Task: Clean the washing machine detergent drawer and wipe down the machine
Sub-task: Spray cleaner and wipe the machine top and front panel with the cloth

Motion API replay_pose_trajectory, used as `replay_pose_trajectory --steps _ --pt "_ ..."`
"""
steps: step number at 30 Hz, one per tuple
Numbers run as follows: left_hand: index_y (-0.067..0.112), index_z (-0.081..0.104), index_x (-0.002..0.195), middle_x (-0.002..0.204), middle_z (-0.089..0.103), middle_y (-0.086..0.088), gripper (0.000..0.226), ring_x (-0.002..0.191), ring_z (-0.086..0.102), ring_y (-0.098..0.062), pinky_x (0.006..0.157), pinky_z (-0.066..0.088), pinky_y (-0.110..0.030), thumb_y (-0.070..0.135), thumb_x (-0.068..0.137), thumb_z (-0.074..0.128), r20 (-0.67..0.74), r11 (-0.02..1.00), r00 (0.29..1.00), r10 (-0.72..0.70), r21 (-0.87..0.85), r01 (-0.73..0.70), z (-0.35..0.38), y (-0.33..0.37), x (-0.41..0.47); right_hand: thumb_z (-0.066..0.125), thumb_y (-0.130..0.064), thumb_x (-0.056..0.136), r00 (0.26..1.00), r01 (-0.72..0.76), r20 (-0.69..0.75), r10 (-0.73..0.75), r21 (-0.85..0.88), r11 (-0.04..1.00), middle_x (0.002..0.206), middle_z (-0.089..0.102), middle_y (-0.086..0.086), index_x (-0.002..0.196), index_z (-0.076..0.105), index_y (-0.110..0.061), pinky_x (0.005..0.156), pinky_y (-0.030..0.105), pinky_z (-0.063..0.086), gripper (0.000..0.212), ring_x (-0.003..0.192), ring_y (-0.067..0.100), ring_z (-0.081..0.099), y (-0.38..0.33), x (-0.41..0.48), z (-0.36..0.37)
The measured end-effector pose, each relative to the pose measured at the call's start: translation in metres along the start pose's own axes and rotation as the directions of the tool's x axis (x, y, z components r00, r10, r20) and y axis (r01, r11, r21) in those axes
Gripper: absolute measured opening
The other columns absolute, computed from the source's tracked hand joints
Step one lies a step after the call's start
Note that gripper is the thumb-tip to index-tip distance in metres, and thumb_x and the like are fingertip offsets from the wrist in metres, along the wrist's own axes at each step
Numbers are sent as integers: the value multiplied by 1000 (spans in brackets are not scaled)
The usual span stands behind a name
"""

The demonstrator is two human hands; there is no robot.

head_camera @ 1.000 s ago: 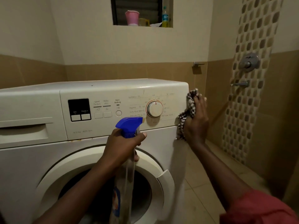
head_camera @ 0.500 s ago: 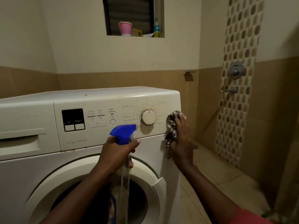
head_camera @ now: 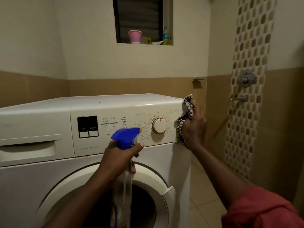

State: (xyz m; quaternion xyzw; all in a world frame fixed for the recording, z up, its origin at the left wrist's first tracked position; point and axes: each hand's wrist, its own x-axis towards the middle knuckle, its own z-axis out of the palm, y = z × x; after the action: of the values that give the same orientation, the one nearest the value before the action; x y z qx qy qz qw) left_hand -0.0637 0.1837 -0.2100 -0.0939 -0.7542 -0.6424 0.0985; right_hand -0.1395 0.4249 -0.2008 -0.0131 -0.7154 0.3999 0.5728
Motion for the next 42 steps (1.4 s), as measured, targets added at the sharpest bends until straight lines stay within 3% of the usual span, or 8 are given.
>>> replay_pose_trajectory --steps 4,8,14,21,30,35,39,42 --pt "9 61 105 88 70 -15 34 48 59 -23 55 56 -34 29 82 75 -14 1000 1000 15 -18 -15 -11 3 -1 49 4 78 990 126 62 -127 20 992 137 55 6 134 54 -12 110 29 38 59 131 20 46 -40 -4 19" --pt "14 63 101 88 70 -16 25 47 58 -24 56 57 -37 27 83 74 -30 996 998 53 -76 -55 -17 8 6 53 5 74 922 351 191 -337 -41 936 128 61 8 125 59 -12 103 40 46 53 123 25 52 -66 -5 30" --pt "6 63 102 89 69 -17 33 49 59 -24 53 54 -34 30 82 74 -51 994 998 42 -99 -47 -8 10 14 61 7 79 710 649 376 -595 -22 760 128 63 8 124 61 -9 101 32 43 48 120 23 55 -78 -11 23" --pt "19 63 103 88 68 -16 23 44 57 -21 55 56 -37 26 85 73 -2 993 1000 12 -120 -12 -10 8 8 51 -9 81 983 148 111 -147 3 989 133 60 0 129 60 -21 100 38 48 50 124 18 54 -4 12 -13" --pt "6 63 100 89 69 -16 31 45 58 -22 51 54 -33 29 83 74 -39 997 999 -38 -76 35 -26 -1 -4 46 14 84 952 -282 -78 295 140 949 158 27 -3 145 33 -22 116 42 33 72 147 18 23 -49 -119 47" --pt "7 63 99 87 69 -18 31 45 57 -24 51 54 -33 29 83 75 -39 996 998 -46 -84 43 -20 -5 -6 53 8 86 958 -285 40 283 159 945 157 28 2 146 37 -14 119 34 25 66 147 10 17 -71 -156 55" --pt "7 62 103 89 68 -17 31 43 56 -21 48 54 -30 29 84 74 15 994 999 -49 -95 51 -12 -1 -7 52 10 80 969 62 235 -77 68 996 153 37 -1 143 46 -16 117 21 25 68 145 7 24 -22 -138 11" --pt "8 61 104 90 69 -16 32 43 57 -19 48 55 -29 30 84 73 62 994 997 -51 -91 57 -6 -1 -10 50 9 83 992 -33 121 34 -9 999 150 42 -2 142 48 -17 111 23 35 65 137 5 36 17 -100 -16"
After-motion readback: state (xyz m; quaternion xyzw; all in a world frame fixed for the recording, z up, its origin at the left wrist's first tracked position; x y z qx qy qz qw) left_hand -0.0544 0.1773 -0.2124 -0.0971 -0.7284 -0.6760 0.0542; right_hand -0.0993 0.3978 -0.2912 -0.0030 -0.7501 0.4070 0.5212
